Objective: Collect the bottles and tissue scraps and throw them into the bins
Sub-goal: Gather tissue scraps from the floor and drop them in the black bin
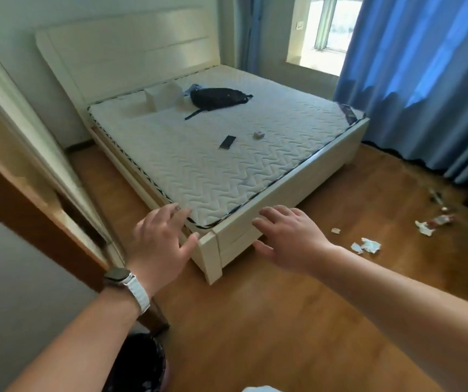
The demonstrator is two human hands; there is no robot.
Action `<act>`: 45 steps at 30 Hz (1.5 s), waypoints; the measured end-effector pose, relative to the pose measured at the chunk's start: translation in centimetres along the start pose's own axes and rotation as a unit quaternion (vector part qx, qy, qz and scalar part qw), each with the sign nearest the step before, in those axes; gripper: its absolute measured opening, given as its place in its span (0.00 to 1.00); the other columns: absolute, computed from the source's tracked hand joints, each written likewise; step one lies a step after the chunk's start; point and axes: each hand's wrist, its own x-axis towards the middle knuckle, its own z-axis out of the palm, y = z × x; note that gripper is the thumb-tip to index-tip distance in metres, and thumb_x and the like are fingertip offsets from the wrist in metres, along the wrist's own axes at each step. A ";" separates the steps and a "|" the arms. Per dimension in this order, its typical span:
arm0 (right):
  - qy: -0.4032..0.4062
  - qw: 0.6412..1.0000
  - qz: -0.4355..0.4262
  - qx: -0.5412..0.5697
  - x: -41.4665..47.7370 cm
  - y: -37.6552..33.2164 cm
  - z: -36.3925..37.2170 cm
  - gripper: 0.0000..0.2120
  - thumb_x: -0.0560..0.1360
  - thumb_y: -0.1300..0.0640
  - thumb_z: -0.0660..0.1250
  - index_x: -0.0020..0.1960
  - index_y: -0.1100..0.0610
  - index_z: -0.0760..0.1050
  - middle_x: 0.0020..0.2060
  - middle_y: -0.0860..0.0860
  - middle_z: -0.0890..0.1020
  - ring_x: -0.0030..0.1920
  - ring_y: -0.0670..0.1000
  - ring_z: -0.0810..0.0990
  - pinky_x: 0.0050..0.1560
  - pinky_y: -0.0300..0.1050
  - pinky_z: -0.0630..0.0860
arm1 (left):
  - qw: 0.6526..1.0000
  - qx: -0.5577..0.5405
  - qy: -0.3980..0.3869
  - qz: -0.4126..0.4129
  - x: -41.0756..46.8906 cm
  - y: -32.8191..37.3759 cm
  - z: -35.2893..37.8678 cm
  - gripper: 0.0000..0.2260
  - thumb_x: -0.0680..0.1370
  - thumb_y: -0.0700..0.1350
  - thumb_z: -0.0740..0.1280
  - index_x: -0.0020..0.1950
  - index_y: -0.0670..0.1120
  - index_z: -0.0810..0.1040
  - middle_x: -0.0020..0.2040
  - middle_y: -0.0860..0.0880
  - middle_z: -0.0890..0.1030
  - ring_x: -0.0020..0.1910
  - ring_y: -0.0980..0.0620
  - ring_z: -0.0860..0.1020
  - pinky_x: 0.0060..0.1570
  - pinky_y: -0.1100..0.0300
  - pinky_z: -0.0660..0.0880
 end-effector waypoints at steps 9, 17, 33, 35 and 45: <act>0.058 0.988 0.139 0.024 -5.3 10.4 0.7 0.24 0.74 0.39 0.54 0.59 0.52 0.76 0.61 0.52 0.78 0.59 0.56 0.76 0.54 0.52 0.74 | 0.990 0.004 -0.057 0.131 8.0 11.2 3.4 0.24 0.77 0.60 0.59 0.72 0.55 0.67 0.71 0.51 0.69 0.70 0.47 0.65 0.69 0.45 0.61; 0.063 0.967 0.246 0.006 -7.0 15.1 2.5 0.20 0.72 0.41 0.57 0.49 0.54 0.79 0.51 0.51 0.80 0.50 0.55 0.79 0.44 0.50 0.76 | 0.966 -0.013 -0.090 0.241 14.4 16.4 7.7 0.25 0.78 0.59 0.61 0.74 0.56 0.64 0.74 0.52 0.67 0.73 0.49 0.63 0.70 0.48 0.61; 0.023 0.907 0.419 -0.033 3.5 25.5 1.3 0.25 0.75 0.39 0.54 0.61 0.52 0.77 0.62 0.51 0.77 0.60 0.54 0.76 0.56 0.51 0.74 | 0.886 -0.072 -0.114 0.443 37.0 20.1 15.3 0.24 0.78 0.60 0.59 0.73 0.55 0.67 0.74 0.51 0.67 0.73 0.47 0.64 0.70 0.49 0.62; 0.017 0.899 0.437 -0.022 4.2 26.5 1.4 0.26 0.75 0.39 0.52 0.61 0.52 0.76 0.63 0.52 0.77 0.60 0.54 0.76 0.56 0.51 0.73 | 0.878 -0.080 -0.115 0.459 39.0 21.1 16.1 0.24 0.77 0.60 0.58 0.72 0.55 0.68 0.73 0.51 0.69 0.72 0.47 0.65 0.69 0.49 0.63; -0.002 0.862 0.507 -0.003 2.5 33.7 3.2 0.22 0.77 0.40 0.56 0.64 0.52 0.74 0.63 0.50 0.75 0.61 0.52 0.74 0.58 0.50 0.72 | 0.834 -0.090 -0.134 0.528 45.3 29.0 21.4 0.22 0.78 0.57 0.64 0.71 0.53 0.71 0.71 0.50 0.71 0.71 0.46 0.68 0.67 0.48 0.66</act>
